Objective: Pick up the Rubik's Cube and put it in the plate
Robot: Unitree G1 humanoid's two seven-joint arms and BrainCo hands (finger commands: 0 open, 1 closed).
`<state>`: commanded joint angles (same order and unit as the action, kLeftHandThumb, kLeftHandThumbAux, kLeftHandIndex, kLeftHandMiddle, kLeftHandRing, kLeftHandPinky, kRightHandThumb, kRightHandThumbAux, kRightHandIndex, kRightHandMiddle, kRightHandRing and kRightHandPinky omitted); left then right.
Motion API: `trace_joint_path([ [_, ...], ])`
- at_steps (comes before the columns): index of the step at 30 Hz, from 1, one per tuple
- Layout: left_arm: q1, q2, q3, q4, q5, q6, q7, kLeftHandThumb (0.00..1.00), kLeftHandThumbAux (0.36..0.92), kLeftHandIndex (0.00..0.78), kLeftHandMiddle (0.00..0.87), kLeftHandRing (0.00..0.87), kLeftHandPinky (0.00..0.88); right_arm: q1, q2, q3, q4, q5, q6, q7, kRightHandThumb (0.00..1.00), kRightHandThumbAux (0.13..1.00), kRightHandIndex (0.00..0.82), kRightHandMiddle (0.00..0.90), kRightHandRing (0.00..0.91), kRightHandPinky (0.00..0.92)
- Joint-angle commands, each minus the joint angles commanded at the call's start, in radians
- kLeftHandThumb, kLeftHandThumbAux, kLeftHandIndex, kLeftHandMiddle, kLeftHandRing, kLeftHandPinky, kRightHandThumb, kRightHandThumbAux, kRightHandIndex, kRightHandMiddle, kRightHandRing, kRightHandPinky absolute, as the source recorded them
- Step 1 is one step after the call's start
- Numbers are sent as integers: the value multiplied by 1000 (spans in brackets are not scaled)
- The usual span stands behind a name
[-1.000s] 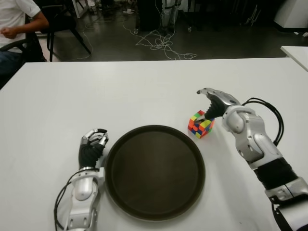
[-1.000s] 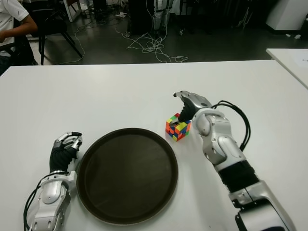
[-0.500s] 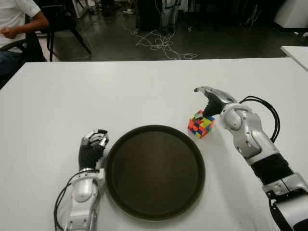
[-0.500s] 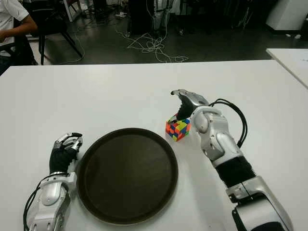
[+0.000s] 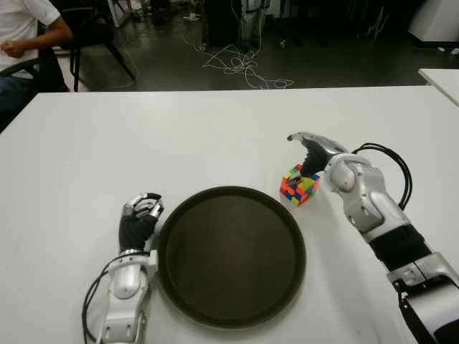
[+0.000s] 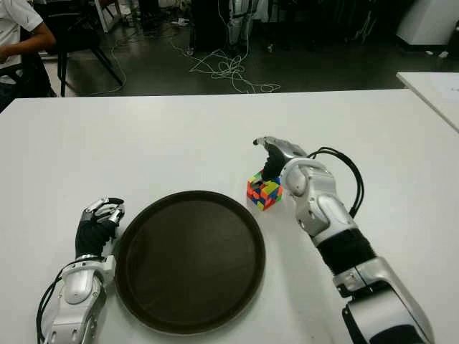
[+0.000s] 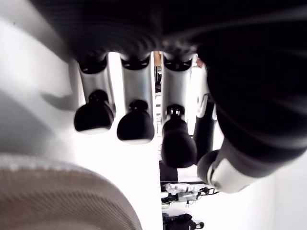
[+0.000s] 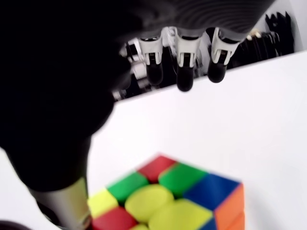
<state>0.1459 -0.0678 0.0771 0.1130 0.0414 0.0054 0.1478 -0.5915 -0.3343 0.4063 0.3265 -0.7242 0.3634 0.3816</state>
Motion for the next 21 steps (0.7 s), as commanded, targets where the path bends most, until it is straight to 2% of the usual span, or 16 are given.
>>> trace_joint_path([
  [13,-4,7,4,16,-9,-26,-21,707,705,443,809,831,824,17,10,5,12,13,6,-34,0,850,55,67,75,54],
  [21,-6,9,9,20,-20,-22,-34,707,705,444,810,832,826,21,5,12,-8,2,34,-19,0,838,46,64,71,43],
])
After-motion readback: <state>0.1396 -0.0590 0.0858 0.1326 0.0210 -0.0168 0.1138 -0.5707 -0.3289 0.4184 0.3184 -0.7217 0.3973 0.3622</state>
